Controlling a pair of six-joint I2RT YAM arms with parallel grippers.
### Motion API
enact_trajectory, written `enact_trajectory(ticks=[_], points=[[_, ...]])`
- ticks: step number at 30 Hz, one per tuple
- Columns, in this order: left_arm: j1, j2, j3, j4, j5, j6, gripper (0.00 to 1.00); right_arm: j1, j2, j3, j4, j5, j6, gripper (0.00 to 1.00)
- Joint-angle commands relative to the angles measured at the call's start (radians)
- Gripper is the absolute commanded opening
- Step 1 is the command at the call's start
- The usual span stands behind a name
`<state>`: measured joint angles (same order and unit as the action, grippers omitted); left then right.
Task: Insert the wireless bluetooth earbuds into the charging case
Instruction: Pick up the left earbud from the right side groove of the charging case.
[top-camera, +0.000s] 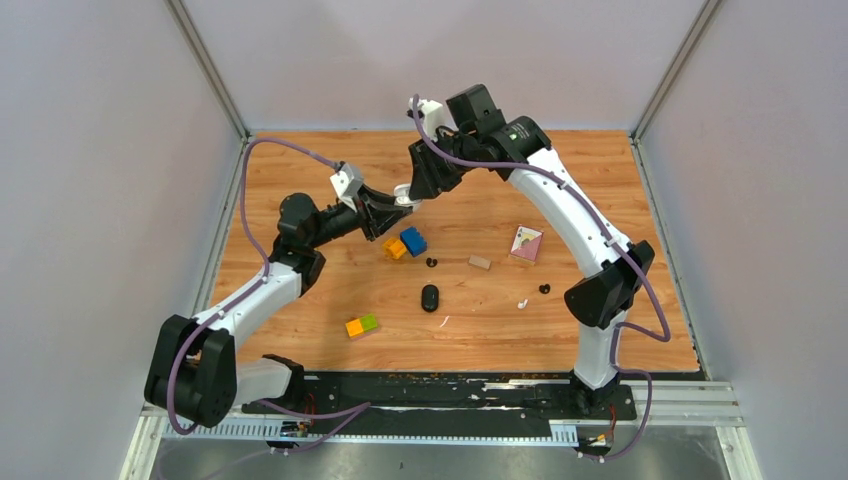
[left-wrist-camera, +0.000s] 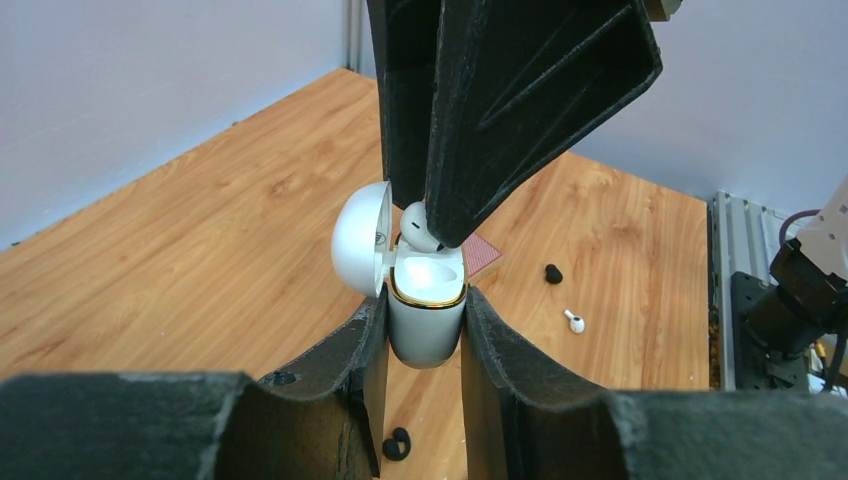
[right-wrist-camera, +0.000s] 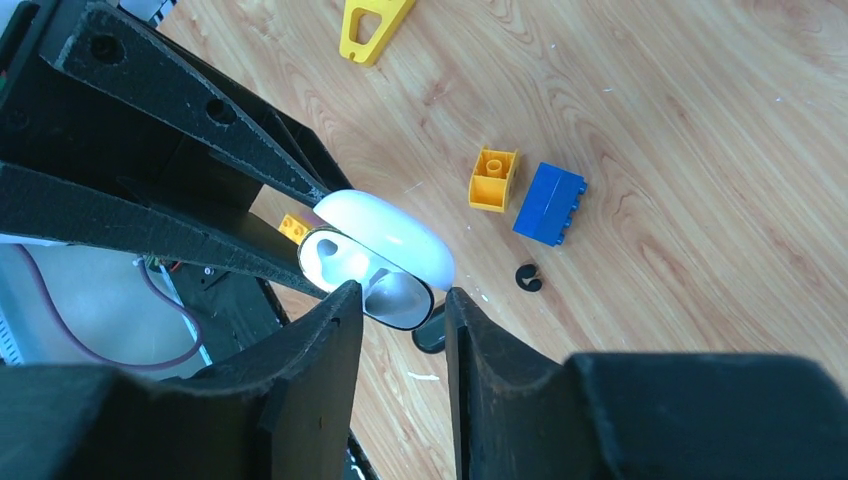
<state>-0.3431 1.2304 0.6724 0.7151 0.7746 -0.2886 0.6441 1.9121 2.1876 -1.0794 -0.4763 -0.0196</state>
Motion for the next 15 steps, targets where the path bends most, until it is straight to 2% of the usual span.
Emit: enact_trajectory(ticks=[1,15], points=[[-0.01,0.002,0.021,0.021,-0.025,0.034,0.0,0.008,0.006,0.046,0.044,0.024,0.039,0.36],[-0.023,0.015,0.041,0.014,-0.05,0.043,0.0,0.023,0.021,0.044,0.036,0.011,0.031,0.33]])
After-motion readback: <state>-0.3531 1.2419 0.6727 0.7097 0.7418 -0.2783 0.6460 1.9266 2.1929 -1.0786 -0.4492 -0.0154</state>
